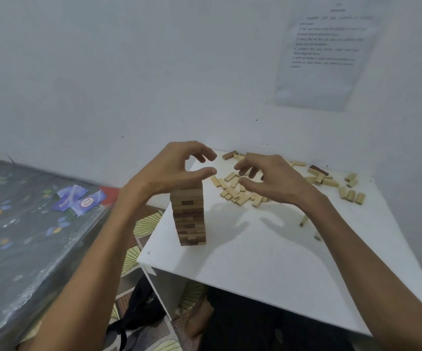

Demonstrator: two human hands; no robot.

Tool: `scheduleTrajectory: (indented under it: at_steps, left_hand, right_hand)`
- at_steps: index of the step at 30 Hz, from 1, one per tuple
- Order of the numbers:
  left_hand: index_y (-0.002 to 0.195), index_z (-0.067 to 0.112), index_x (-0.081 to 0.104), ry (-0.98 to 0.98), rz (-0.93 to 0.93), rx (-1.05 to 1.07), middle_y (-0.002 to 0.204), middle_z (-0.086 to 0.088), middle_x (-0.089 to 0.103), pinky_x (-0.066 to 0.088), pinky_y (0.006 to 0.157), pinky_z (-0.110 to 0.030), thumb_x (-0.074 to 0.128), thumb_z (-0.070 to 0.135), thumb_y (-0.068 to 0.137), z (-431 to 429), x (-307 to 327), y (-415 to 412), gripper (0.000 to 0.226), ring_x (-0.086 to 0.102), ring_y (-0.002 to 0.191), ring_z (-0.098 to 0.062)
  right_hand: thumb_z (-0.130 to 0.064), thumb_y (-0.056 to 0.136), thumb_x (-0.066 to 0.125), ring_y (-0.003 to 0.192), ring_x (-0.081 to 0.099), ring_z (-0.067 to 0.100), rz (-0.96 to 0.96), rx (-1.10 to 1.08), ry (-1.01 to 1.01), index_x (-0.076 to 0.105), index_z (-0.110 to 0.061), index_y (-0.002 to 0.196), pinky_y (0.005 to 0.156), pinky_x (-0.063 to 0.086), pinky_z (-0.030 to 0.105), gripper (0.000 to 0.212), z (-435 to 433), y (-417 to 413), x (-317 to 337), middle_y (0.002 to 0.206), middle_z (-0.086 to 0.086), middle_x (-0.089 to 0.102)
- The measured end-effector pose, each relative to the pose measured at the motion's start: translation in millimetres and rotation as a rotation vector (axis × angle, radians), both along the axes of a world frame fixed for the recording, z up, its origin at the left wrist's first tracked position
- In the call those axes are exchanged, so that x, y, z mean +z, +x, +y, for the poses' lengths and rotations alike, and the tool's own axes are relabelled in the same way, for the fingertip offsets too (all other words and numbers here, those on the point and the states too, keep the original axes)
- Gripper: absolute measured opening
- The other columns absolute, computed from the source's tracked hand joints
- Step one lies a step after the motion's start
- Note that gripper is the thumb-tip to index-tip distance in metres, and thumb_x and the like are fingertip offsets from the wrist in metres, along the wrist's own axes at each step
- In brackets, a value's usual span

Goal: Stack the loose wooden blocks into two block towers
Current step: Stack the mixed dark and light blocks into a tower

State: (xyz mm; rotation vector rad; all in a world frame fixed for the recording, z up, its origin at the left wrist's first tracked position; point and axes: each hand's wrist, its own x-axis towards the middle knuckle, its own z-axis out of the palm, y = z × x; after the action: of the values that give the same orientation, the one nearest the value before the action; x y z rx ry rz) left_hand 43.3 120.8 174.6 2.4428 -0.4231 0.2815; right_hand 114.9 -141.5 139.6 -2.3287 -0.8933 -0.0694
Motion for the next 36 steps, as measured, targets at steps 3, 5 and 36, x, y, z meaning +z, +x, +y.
scheduleTrajectory:
  at_steps: [3,5,36]
  left_hand:
    - [0.112,0.029,0.072,0.082,-0.055,0.001,0.106,0.021,0.071,0.053,0.088,-0.027,0.071,0.042,0.093,-35.1,7.2,11.2,0.022,0.067,0.098,0.0]
    - [0.108,0.032,0.072,0.187,-0.08,0.021,0.1,0.022,0.07,0.054,0.084,-0.031,0.068,0.045,0.093,-61.1,5.7,21.1,0.02,0.066,0.092,0.001]
    - [0.14,0.025,0.054,0.575,0.158,0.349,0.138,-0.004,0.054,0.037,0.105,-0.048,0.037,0.022,0.106,-140.2,-186.9,331.0,0.037,0.051,0.127,-0.029]
  right_hand:
    - [-0.033,0.091,0.067,0.086,0.064,0.001,-0.044,-0.097,-0.05,0.069,-0.032,0.112,0.072,0.053,0.028,0.021,-21.1,3.0,-0.7,0.095,-0.022,0.068]
    - [-0.031,0.091,0.065,0.083,0.065,0.005,-0.063,-0.155,-0.094,0.069,-0.03,0.111,0.073,0.055,0.031,0.02,-34.7,7.1,-1.7,0.095,-0.019,0.069]
    - [-0.021,0.101,0.058,0.12,0.046,0.031,-0.276,-0.399,-0.641,0.053,-0.015,0.131,0.083,0.044,0.044,0.03,-51.0,257.5,-164.2,0.131,0.006,0.053]
